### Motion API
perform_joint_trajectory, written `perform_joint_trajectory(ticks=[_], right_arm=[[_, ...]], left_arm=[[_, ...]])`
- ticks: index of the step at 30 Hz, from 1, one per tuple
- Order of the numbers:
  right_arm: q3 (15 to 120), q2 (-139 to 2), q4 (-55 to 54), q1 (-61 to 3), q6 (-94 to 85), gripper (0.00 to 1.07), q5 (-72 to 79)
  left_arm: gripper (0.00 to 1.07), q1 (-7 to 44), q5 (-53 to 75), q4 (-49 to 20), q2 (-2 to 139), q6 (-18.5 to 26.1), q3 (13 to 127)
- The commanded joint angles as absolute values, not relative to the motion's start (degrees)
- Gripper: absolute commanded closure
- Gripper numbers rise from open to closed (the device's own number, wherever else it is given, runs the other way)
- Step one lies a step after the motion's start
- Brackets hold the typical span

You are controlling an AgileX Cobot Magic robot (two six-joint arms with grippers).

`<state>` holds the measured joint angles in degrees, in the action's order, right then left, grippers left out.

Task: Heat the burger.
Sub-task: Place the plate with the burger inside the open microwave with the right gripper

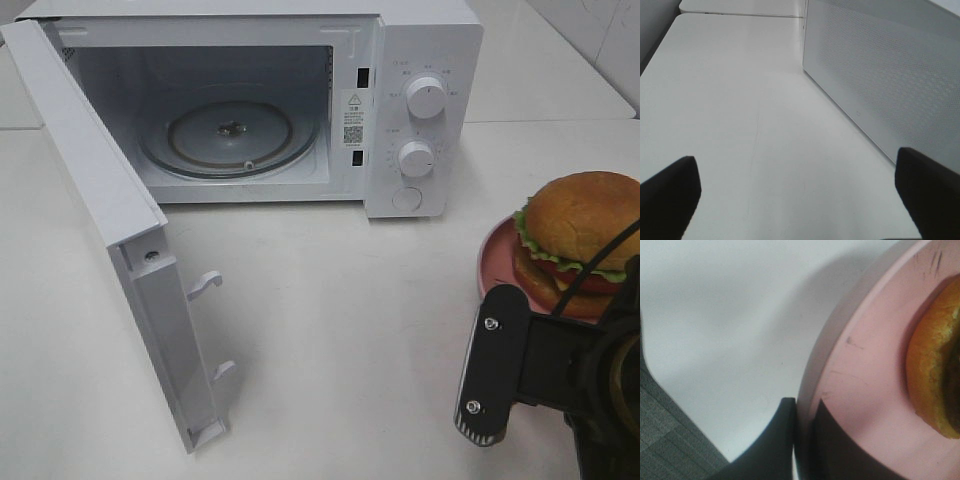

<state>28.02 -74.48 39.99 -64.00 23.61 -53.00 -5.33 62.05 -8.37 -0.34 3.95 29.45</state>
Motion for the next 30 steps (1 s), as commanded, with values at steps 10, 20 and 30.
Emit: perform_joint_trajectory(ticks=[10,20,30], right_arm=[[27.90,-73.97,48.30,-64.40,18.11,1.06,-46.12],[27.90,-73.97,49.79,-64.40,11.06,1.06,-39.71],[27.90,-73.97,50.31,-64.40,5.04,1.04,-35.35]], left_arm=[[0.09,-5.50,61.19,-8.42,-1.26,3.95,29.45],[0.09,-5.50,61.19,-8.42,-1.26,3.95,29.45],[0.09,-5.50,61.19,-8.42,-1.26,3.95,29.45]])
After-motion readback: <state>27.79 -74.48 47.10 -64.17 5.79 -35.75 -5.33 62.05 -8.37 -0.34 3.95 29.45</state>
